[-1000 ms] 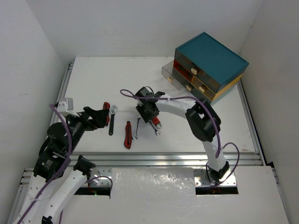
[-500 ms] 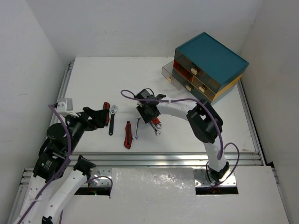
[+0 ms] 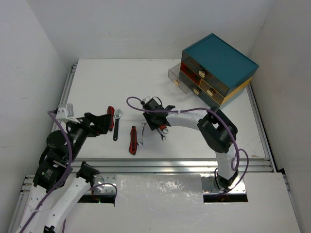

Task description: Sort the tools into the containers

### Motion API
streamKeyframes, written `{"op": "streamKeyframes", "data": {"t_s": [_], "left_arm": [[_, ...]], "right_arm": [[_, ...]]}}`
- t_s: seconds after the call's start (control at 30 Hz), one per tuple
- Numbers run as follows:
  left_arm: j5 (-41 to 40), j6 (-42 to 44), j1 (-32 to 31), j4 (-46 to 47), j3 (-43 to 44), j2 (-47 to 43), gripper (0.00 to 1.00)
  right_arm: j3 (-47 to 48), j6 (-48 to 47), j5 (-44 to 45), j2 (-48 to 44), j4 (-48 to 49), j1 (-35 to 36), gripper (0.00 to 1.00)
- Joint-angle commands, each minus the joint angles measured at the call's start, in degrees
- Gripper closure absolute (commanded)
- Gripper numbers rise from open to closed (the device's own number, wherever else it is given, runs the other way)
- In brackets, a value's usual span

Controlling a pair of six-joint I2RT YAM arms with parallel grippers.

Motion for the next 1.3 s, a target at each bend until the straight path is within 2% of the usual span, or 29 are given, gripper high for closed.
{"op": "streamKeyframes", "data": {"t_s": [0.0, 0.17, 0.43, 0.67, 0.87, 1.03, 1.13, 1.2, 1.27], "left_arm": [[-0.1, 0.5, 0.5, 2.4, -0.4, -0.4, 0.0], [-0.3, 0.5, 0.5, 2.4, -0.4, -0.8, 0.0], [-0.7, 0.3, 0.6, 2.3, -0.4, -1.0, 0.0], [-0.8, 0.3, 0.6, 2.2, -0.3, -1.4, 0.0], [-0.5, 0.3, 0.5, 2.2, -0.3, -1.2, 0.0], [-0.6, 0.3, 0.5, 2.3, -0.4, -1.6, 0.0], [-0.4, 0.5, 0.5, 2.4, -0.3, -1.6, 0.0], [-0.4, 0.5, 0.5, 2.4, -0.3, -1.6, 0.0], [-0.4, 0.5, 0.6, 2.3, -0.4, -1.7, 0.0]], "right_arm": [[-5.6, 2.8, -5.0, 0.4, -3.6, 0.3, 0.58], [-4.2, 2.2, -4.4, -4.0, -4.3, 1.1, 0.56], [-2.8, 1.4, -3.7, -4.4, -5.5, 1.6, 0.55], [2.9, 0.2, -2.4, 1.7, -9.8, 0.5, 0.54], [10.5, -0.8, -6.0, 8.3, -14.6, -2.2, 0.56], [12.7, -0.5, -7.8, 11.5, -17.7, -3.1, 0.62], [13.2, -0.6, -7.6, 12.8, -20.1, -3.1, 0.73], [13.2, -1.0, -7.2, 13.1, -21.6, -2.5, 0.85], [11.9, -1.3, -5.6, 12.3, -21.9, -2.0, 0.87]]}}
